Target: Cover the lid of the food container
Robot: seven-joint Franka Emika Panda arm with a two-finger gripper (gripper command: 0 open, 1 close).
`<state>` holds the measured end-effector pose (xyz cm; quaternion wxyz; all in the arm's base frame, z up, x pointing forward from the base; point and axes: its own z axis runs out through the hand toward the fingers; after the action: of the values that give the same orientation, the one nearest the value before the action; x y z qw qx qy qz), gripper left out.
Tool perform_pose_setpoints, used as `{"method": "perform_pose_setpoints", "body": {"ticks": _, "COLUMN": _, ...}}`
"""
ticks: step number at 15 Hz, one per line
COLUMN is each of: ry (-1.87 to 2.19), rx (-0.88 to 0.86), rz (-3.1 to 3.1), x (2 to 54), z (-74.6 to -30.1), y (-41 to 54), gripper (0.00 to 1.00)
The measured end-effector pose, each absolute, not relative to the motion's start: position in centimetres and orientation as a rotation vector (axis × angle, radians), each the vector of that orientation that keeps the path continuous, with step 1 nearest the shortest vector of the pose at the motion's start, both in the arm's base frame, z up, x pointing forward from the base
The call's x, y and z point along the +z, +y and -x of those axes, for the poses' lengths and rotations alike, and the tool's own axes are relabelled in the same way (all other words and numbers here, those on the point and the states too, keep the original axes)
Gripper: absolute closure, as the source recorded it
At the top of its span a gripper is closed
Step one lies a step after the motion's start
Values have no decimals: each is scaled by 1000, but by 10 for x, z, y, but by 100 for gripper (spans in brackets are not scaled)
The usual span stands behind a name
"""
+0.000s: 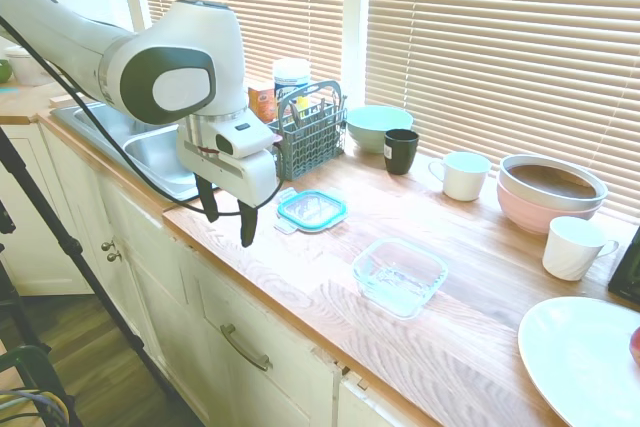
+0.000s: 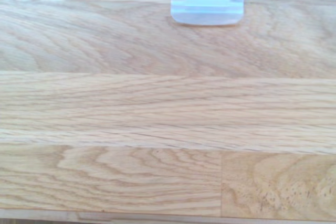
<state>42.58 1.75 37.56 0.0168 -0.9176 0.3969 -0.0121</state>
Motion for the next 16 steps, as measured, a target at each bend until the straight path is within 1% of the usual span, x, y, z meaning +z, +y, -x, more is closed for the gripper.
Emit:
{"method": "perform_pose_setpoints", "body": {"ticks": 4, "ry": 1223, "rx": -51, "rz": 2866, "x": 378, "z": -428, "y": 17, "gripper": 0}}
{"method": "perform_pose_setpoints", "body": {"ticks": 7, "ry": 1202, "rx": -61, "rz": 2874, "x": 390, "z": -436, "y": 14, "gripper": 0}}
{"method": "perform_pose_setpoints", "body": {"ticks": 11, "ry": 1132, "rx": -18, "rz": 2868, "x": 403, "z": -471, "y": -2, "gripper": 0}}
{"method": "perform_pose_setpoints", "body": {"ticks": 16, "ry": 1089, "rx": 82, "rz": 2821, "x": 386, "z": -527, "y": -15, "gripper": 0}}
